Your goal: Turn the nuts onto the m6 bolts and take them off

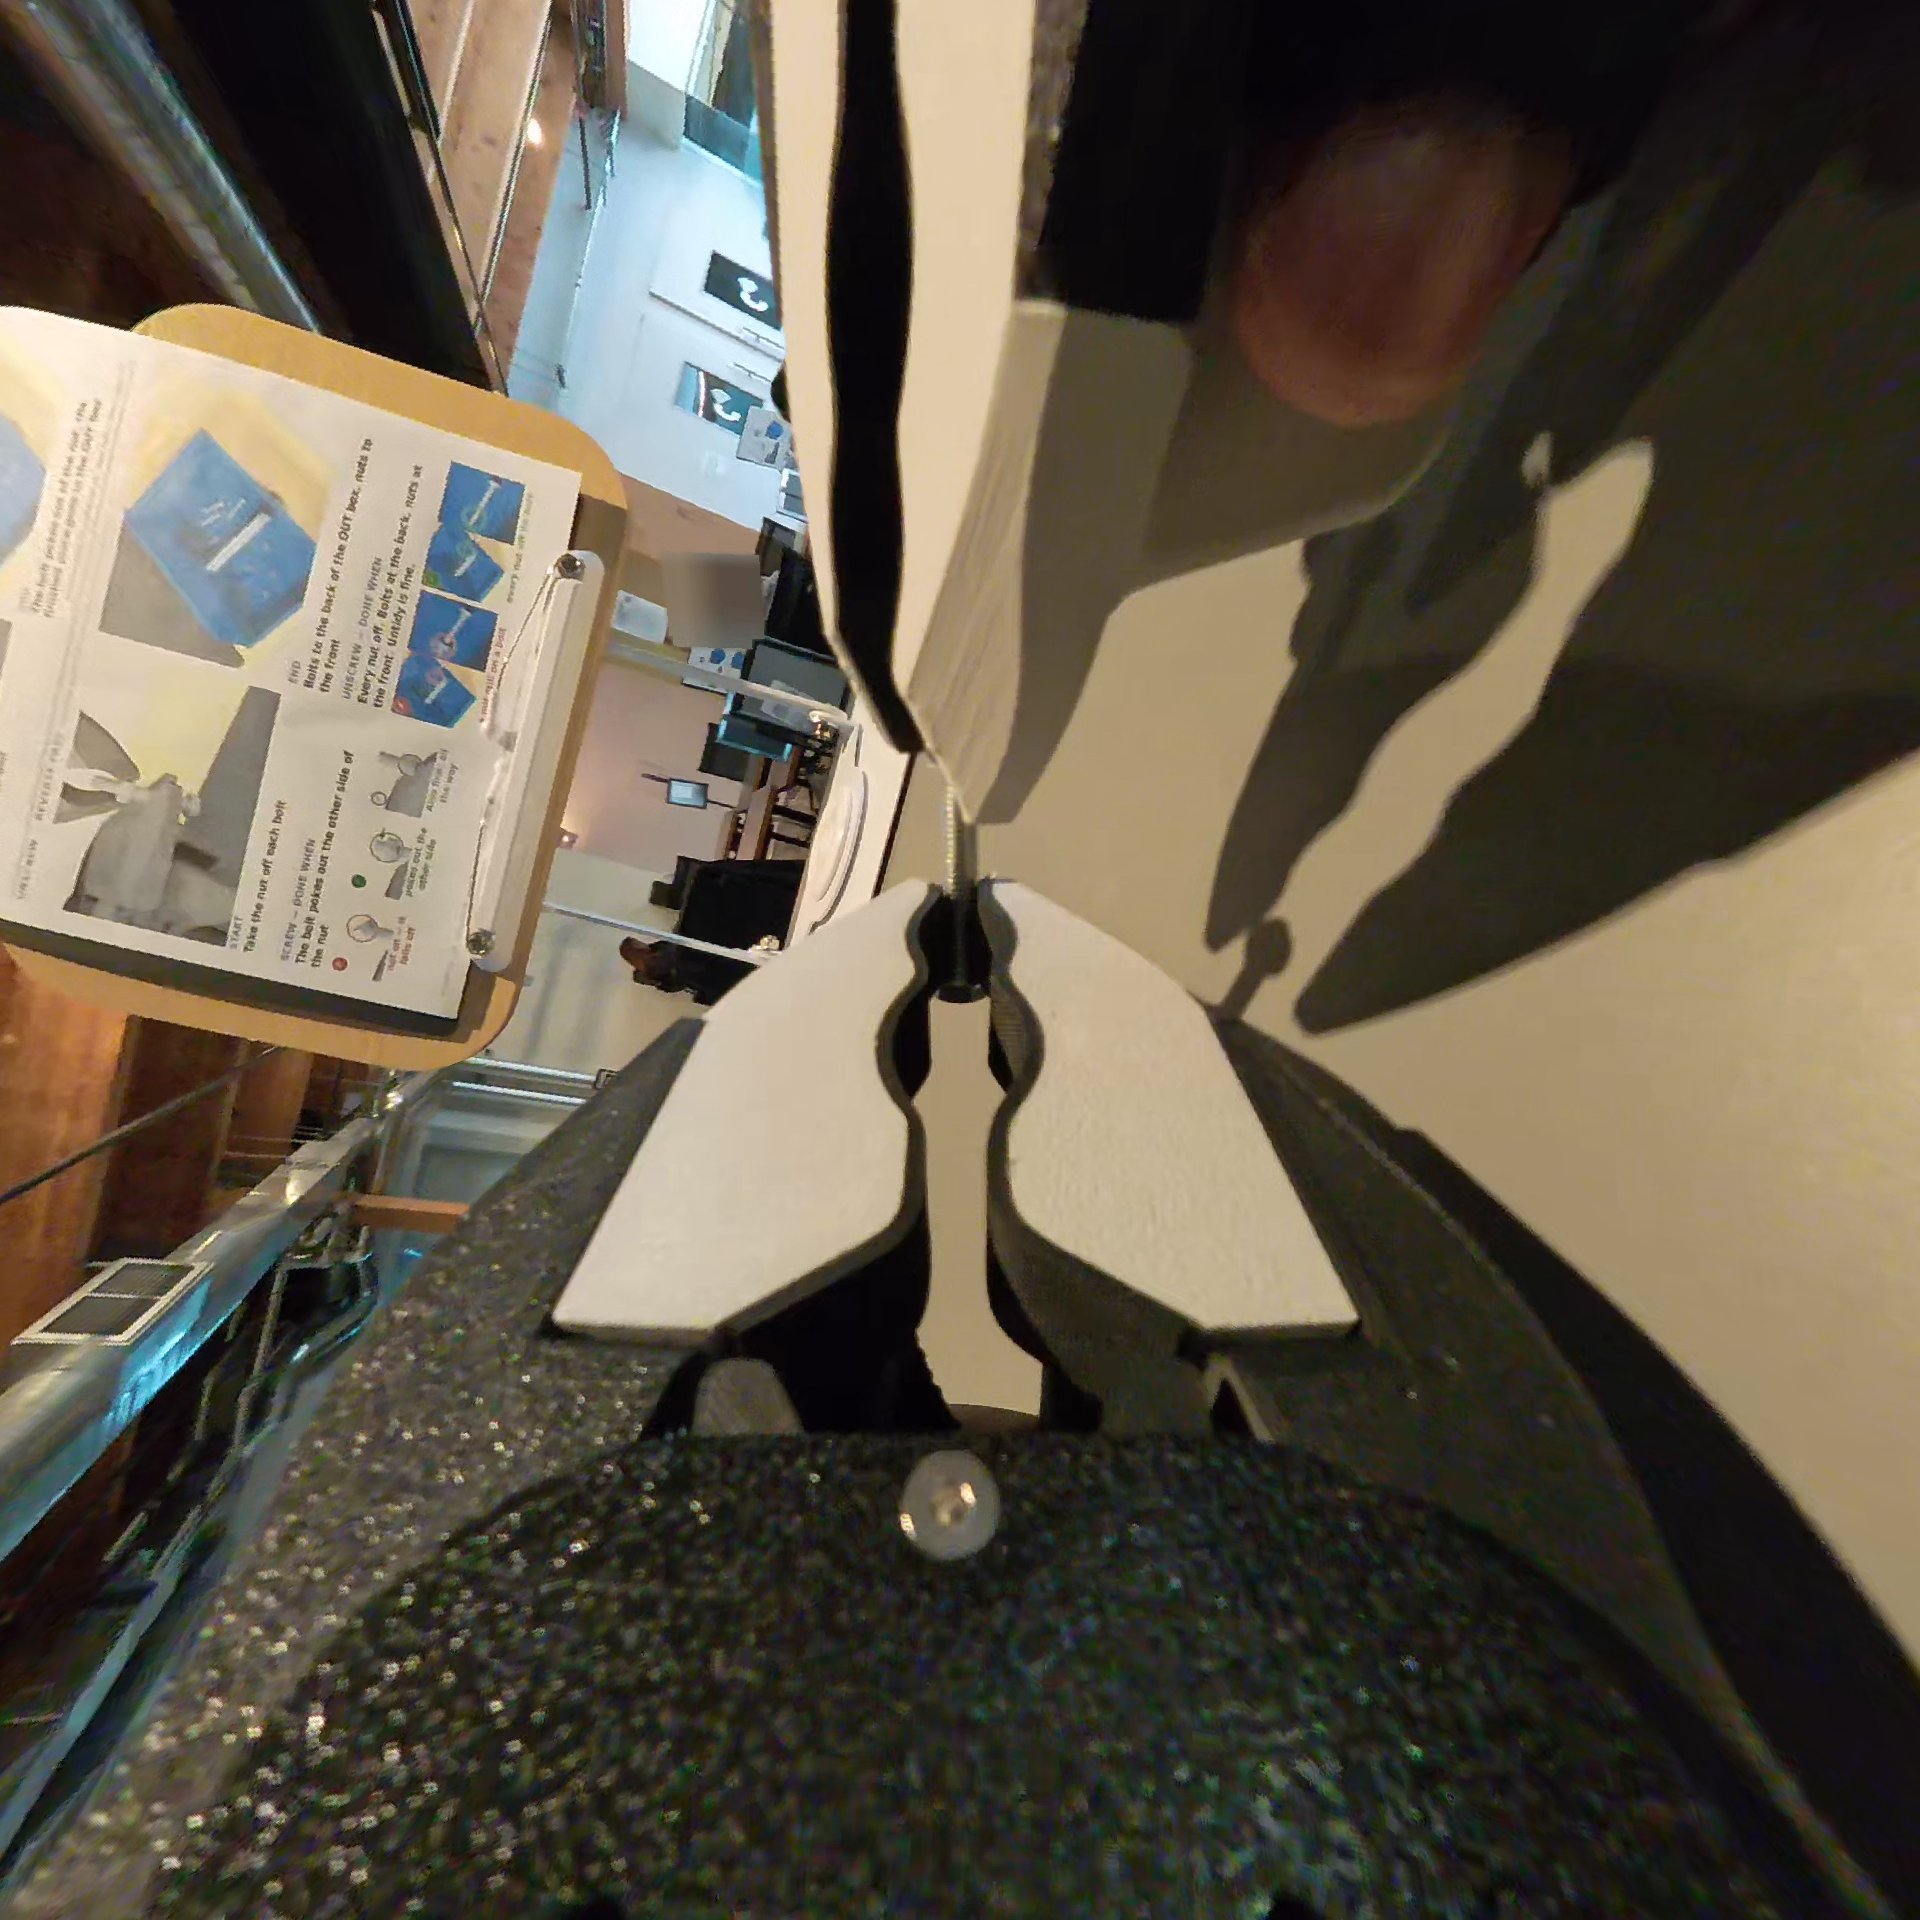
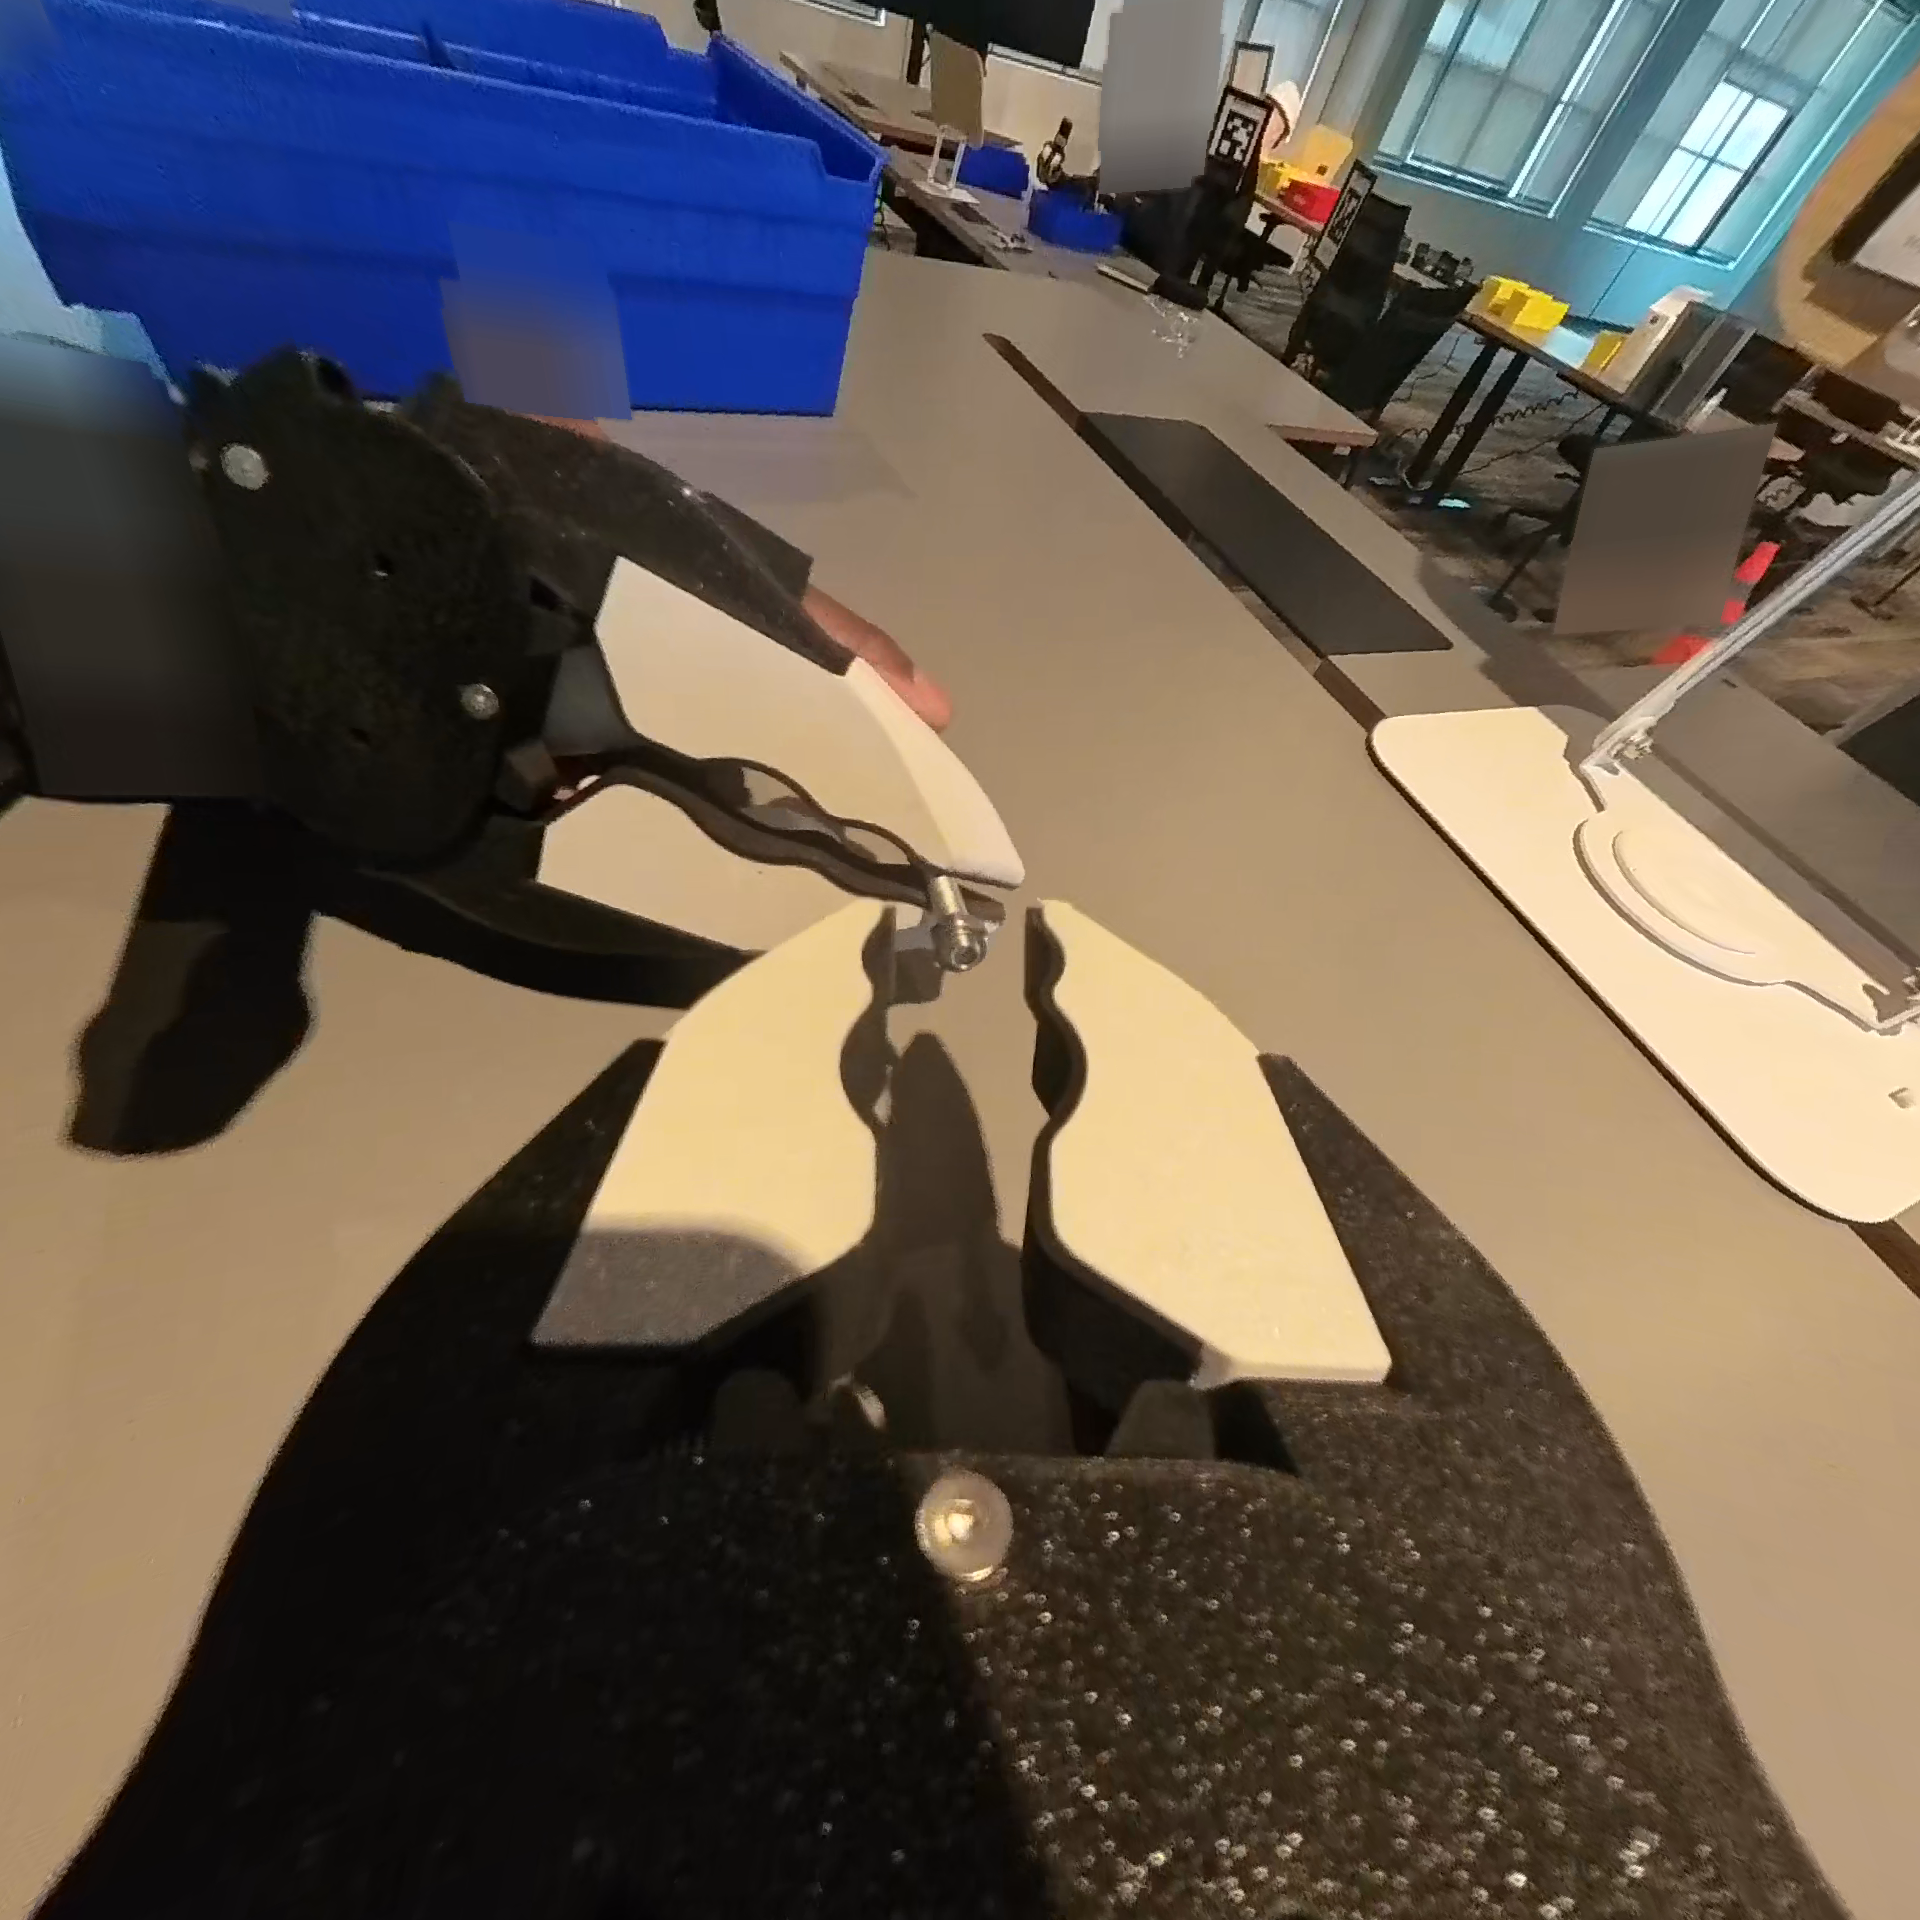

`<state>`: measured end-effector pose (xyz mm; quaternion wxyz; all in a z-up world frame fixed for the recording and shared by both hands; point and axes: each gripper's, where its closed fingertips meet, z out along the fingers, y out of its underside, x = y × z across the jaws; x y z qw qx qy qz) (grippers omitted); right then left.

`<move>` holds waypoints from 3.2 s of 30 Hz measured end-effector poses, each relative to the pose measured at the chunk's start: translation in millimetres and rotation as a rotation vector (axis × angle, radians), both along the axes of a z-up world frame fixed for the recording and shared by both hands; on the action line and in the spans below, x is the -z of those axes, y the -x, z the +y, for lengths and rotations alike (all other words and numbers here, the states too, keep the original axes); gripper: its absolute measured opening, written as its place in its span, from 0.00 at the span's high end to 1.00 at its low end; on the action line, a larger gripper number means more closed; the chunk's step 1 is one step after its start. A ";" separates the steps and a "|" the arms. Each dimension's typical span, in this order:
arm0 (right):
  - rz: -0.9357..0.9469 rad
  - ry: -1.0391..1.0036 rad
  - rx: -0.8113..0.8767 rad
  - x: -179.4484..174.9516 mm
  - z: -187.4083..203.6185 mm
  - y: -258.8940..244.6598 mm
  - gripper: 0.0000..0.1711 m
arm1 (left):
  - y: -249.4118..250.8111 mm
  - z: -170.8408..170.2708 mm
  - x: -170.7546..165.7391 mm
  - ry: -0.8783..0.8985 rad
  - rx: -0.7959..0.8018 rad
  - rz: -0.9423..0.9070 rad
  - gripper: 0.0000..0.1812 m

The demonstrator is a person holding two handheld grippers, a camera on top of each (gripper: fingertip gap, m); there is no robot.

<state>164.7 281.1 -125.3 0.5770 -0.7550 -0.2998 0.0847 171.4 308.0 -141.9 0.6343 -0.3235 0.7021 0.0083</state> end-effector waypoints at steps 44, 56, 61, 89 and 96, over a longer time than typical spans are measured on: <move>0.182 0.161 -0.030 1.9 -18.8 12.5 0.93 | 9.6 -20.3 -11.1 -0.060 -0.012 -0.035 0.97; 0.617 0.346 0.011 -5.7 -14.5 12.4 0.75 | 9.3 -15.6 -11.7 -0.074 -0.053 -0.020 0.97; 0.243 0.150 0.015 -2.8 -18.4 -4.0 0.71 | 8.7 -17.8 -6.5 -0.018 -0.028 0.000 0.97; 0.458 0.363 0.036 6.2 -20.5 3.4 0.82 | 4.3 -23.3 2.6 -0.024 -0.021 0.063 0.97; -0.048 0.110 -0.001 7.7 -26.7 -8.7 0.72 | 4.1 -24.9 6.6 0.013 -0.002 0.076 0.97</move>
